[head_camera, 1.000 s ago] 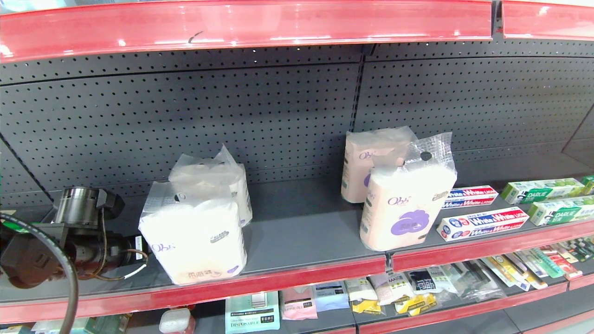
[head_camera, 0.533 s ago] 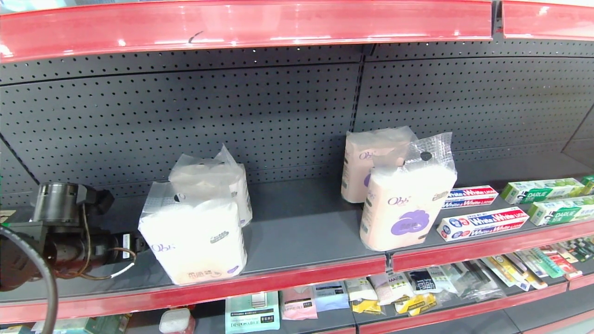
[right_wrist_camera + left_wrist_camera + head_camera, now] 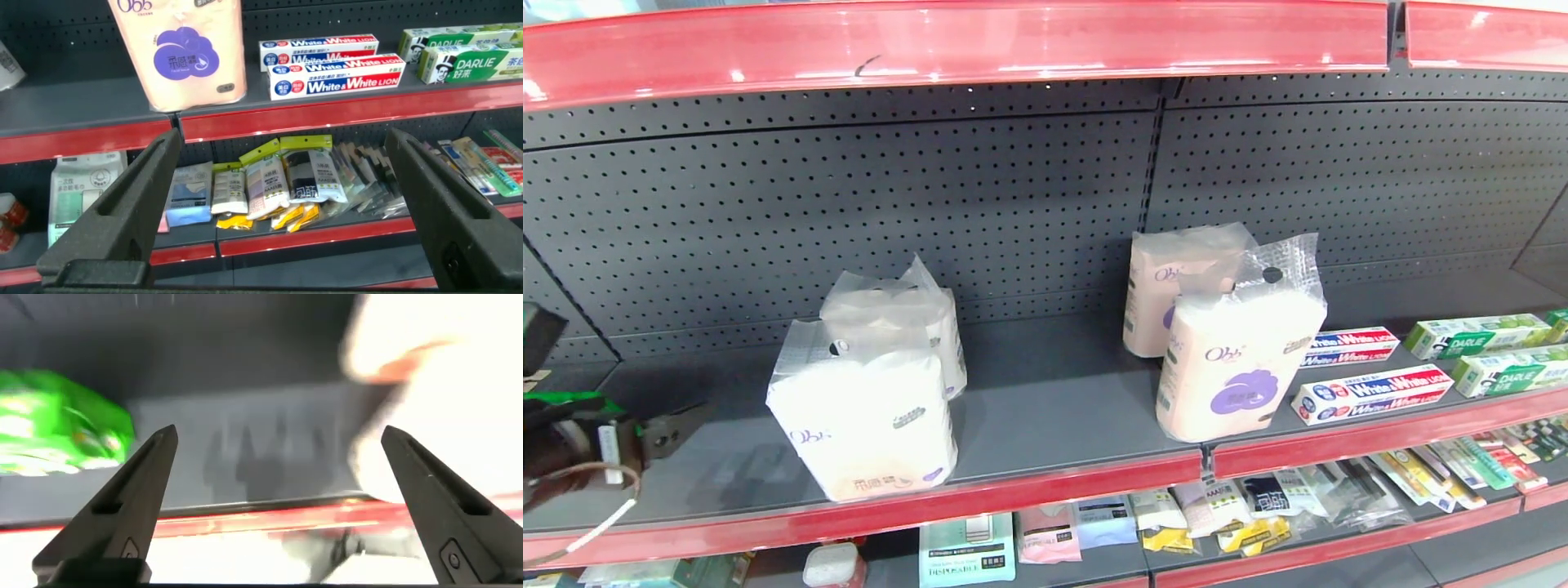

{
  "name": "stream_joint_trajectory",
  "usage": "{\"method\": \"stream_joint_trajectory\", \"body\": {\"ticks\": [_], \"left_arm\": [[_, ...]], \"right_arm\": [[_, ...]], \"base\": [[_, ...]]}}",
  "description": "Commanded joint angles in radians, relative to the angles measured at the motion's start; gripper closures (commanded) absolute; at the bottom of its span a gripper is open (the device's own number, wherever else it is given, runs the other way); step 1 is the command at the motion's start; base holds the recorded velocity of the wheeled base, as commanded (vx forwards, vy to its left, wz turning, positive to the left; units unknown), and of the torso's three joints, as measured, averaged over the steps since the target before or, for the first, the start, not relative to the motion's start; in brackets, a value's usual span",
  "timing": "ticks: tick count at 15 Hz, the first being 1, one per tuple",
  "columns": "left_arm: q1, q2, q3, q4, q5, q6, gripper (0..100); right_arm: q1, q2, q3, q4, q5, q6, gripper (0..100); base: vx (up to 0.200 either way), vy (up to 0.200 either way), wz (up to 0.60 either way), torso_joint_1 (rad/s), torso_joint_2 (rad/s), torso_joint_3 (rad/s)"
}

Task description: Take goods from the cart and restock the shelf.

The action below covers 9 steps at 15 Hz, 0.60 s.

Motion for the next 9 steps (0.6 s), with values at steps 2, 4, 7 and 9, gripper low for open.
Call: {"method": "stream_joint_trajectory", "body": {"ticks": [2, 4, 7, 9], "left_arm": [[-0.067, -0.775, 0.098, 0.368, -0.097, -0.011, 0], [-0.065, -0.919, 0.135, 0.463, -0.117, -0.045, 0], [-0.065, -1.008, 0.223, 0.47, -0.103, -0.063, 0], [-0.067, -1.008, 0.276, 0.448, -0.052, -0.071, 0]], "right_arm": [[0.0, 0.002, 0.0, 0.0, 0.0, 0.0, 0], [0.0, 0.002, 0.0, 0.0, 0.0, 0.0, 0], [0.0, 0.002, 0.0, 0.0, 0.0, -0.001, 0], [0.0, 0.002, 0.0, 0.0, -0.001, -0.007, 0]], "base": [[0.0, 0.0, 0.0, 0.0, 0.0, 0.0], [0.0, 0.0, 0.0, 0.0, 0.0, 0.0], [0.0, 0.0, 0.0, 0.0, 0.0, 0.0], [0.0, 0.0, 0.0, 0.0, 0.0, 0.0]]}}
